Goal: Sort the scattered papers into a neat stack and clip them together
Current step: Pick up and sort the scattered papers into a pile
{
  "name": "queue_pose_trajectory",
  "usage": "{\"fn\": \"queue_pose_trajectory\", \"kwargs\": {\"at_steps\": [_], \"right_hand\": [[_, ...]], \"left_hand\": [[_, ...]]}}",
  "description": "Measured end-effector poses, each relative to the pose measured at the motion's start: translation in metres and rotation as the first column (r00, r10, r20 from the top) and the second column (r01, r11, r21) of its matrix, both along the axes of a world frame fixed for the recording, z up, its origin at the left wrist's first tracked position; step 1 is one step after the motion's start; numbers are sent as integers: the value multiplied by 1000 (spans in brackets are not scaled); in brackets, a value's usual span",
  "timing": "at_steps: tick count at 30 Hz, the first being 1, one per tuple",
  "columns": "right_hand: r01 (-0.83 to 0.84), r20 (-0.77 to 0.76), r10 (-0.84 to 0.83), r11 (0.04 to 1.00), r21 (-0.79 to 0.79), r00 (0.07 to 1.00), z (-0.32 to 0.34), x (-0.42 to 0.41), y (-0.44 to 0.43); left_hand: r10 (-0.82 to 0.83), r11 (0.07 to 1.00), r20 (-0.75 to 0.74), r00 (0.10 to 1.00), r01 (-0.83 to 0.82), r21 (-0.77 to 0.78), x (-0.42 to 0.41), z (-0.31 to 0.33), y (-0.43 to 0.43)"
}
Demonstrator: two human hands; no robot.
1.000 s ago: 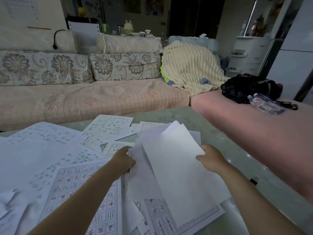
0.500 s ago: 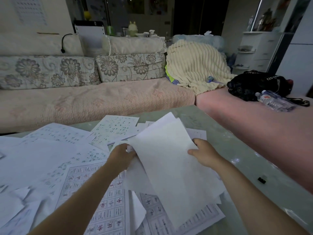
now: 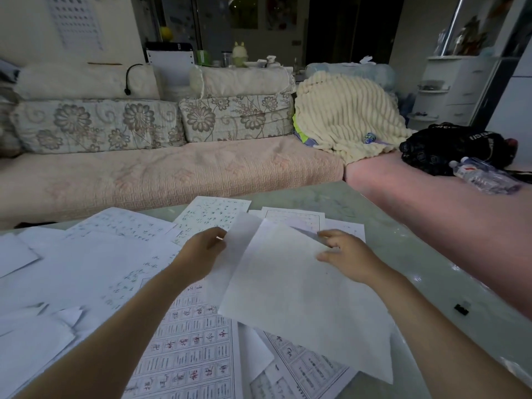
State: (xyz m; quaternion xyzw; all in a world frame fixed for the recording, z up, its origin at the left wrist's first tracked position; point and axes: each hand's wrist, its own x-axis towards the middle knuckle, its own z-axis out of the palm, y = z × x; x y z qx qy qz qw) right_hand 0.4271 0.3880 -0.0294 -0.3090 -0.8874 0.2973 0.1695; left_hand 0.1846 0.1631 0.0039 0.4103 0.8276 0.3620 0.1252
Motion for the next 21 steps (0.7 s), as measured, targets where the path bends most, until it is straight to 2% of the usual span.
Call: {"fn": "queue_pose_trajectory", "kwargs": {"at_steps": [4, 8, 10, 13, 16, 19, 21], "right_hand": [[-23, -7, 24, 999, 26, 1000, 14, -18, -17], [16, -29, -19, 996, -82, 999, 17, -16, -14], [95, 23, -92, 979, -181, 995, 10, -7, -5], [317, 141, -305, 945, -74, 942, -5, 5, 10], [426, 127, -429, 903, 52, 895, -15, 11, 18], [447, 102, -443, 895, -12, 891, -19, 7, 21], [439, 150, -423, 894, -88, 894, -17, 1, 20]], "left_hand": [[-118, 993, 204, 972, 115, 27, 4, 12, -2], [-71, 991, 318, 945, 32, 127, 6, 12, 6], [-6, 998, 216, 976, -6, 55, -1, 3, 11], [-24, 973, -56, 998, 10, -229, -10, -14, 16], [-75, 904, -126, 989, 15, -426, -8, -27, 28], [-152, 813, -189, 970, 14, -583, -2, -34, 44], [-188, 788, -225, 956, 10, -616, -2, -38, 53]]}}
